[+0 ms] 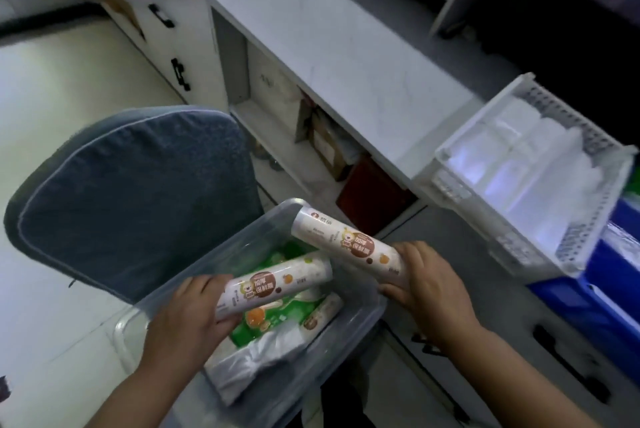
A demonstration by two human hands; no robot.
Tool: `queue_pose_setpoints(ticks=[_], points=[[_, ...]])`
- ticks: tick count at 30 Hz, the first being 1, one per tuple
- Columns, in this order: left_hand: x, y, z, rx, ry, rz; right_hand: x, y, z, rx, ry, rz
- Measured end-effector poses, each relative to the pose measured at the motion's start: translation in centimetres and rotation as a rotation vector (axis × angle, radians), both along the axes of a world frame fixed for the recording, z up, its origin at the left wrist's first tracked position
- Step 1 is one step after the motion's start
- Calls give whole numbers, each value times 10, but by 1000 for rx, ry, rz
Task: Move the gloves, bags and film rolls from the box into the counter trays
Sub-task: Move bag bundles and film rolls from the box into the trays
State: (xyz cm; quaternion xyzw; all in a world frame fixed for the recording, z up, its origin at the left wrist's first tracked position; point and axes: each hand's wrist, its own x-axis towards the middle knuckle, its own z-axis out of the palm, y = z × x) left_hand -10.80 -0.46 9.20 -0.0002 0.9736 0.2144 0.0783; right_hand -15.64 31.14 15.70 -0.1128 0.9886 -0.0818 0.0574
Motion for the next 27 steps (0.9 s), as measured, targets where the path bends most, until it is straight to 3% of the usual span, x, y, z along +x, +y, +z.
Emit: queue_pose_setpoints(ticks=[13,20,27], points=[[-59,169,111,76,235,-330,65,190,83,-124,250,-367],[-72,279,146,84,334,-322,103,324,88,-82,175,-585],[-77,346,145,85,353,-247,107,380,72,80,78,-434]])
